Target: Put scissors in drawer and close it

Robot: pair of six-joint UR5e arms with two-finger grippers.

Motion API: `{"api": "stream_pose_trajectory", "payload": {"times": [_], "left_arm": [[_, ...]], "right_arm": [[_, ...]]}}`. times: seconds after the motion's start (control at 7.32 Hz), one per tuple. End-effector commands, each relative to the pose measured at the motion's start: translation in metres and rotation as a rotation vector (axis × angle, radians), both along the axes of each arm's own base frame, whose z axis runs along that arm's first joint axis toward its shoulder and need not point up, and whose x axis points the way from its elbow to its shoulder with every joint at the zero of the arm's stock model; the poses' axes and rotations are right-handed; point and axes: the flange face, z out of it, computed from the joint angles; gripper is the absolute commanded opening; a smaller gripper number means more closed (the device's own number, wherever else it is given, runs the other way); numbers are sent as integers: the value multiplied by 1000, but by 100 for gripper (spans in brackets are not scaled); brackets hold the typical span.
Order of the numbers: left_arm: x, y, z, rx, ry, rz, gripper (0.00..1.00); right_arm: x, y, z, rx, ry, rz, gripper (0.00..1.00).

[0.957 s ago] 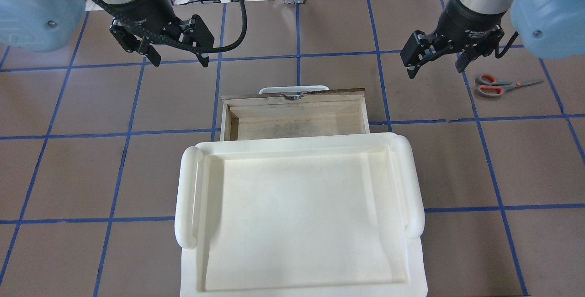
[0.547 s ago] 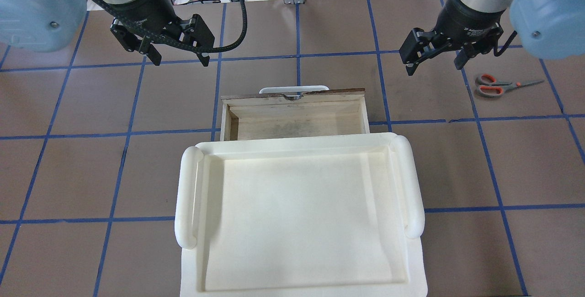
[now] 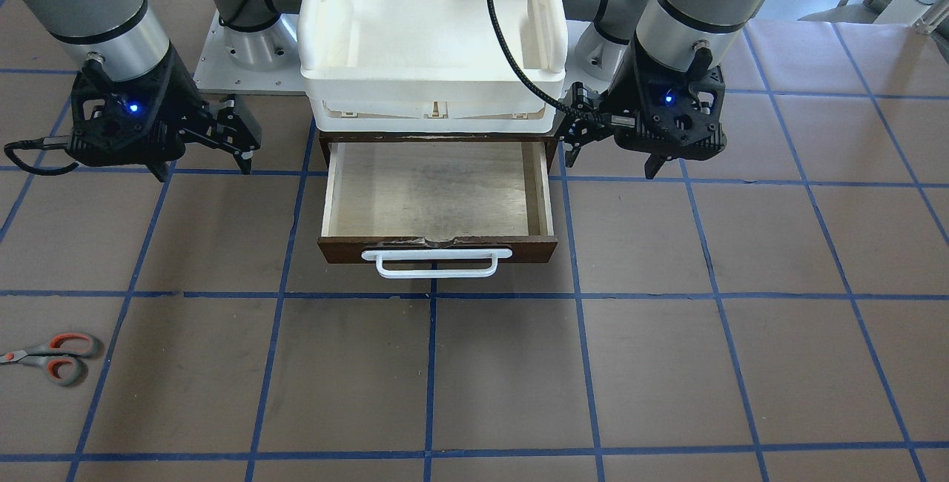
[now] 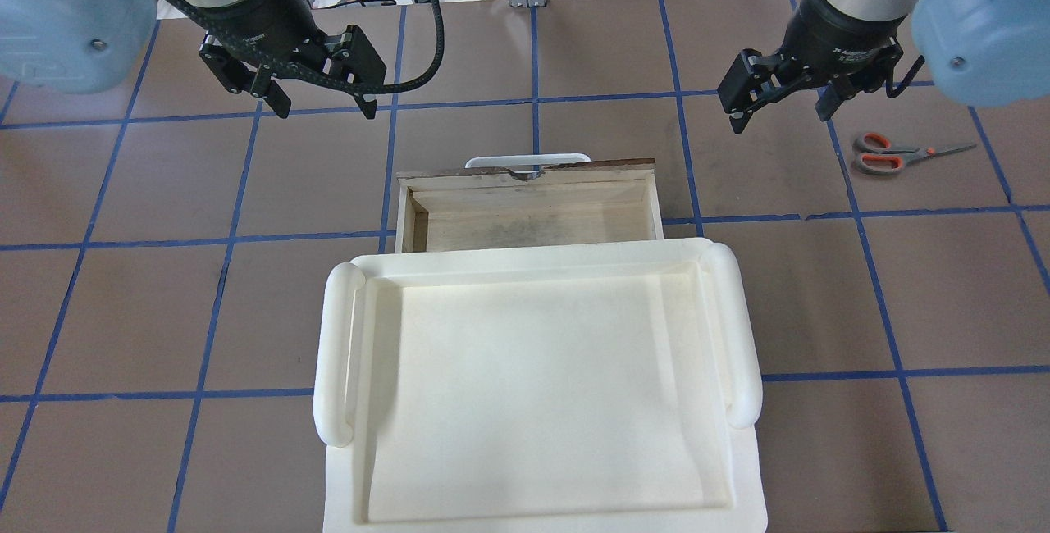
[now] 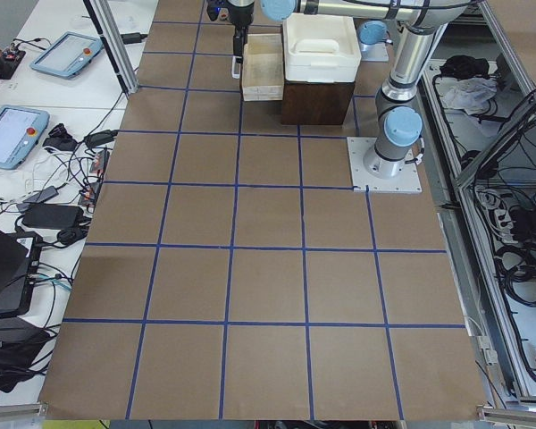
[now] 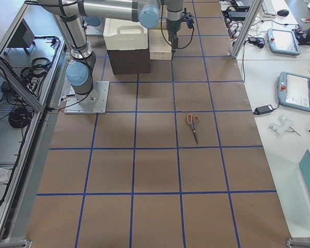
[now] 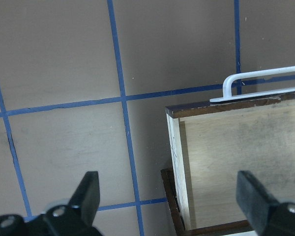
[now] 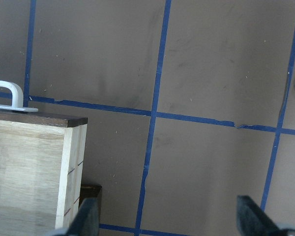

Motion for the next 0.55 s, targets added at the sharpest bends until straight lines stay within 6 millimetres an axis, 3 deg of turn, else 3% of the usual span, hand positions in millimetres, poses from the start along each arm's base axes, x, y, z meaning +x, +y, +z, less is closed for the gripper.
{"api": "stream_pose_trajectory", "payload": {"times": [0.0,0.41], "left_arm": [[0,0,0,1,2,1,100],[0,0,0,0,2,2,100]], "right_arm": [[-6,-2,2,-10,14,136,100],[-7,-3,5,-16,21,190,100]]}}
